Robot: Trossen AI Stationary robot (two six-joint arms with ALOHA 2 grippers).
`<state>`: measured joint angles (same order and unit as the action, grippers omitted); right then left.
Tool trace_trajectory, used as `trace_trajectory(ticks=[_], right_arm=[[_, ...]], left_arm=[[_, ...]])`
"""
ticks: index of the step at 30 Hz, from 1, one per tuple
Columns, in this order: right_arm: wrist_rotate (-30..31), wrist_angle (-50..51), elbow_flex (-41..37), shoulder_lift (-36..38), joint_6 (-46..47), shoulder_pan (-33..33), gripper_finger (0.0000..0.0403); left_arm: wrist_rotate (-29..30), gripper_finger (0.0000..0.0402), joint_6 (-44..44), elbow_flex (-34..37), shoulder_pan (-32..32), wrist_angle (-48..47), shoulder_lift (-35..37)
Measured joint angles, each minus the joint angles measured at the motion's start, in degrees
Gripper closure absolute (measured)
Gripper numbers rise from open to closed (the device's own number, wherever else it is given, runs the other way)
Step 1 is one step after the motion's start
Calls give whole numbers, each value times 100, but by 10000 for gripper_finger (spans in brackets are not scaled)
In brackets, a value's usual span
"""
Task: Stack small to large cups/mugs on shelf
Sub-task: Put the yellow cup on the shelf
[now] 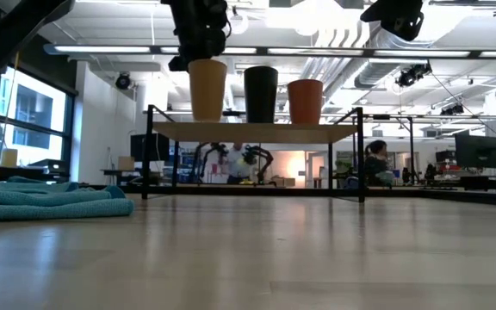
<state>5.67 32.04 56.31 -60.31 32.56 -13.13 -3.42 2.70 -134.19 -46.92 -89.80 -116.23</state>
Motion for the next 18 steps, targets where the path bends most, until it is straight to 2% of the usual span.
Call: trace_trajectory(ticks=[18], right_arm=[[-2, 0, 0, 0, 98, -2, 261]], left_arm=[[106, 402, 61, 0, 0, -6, -146]])
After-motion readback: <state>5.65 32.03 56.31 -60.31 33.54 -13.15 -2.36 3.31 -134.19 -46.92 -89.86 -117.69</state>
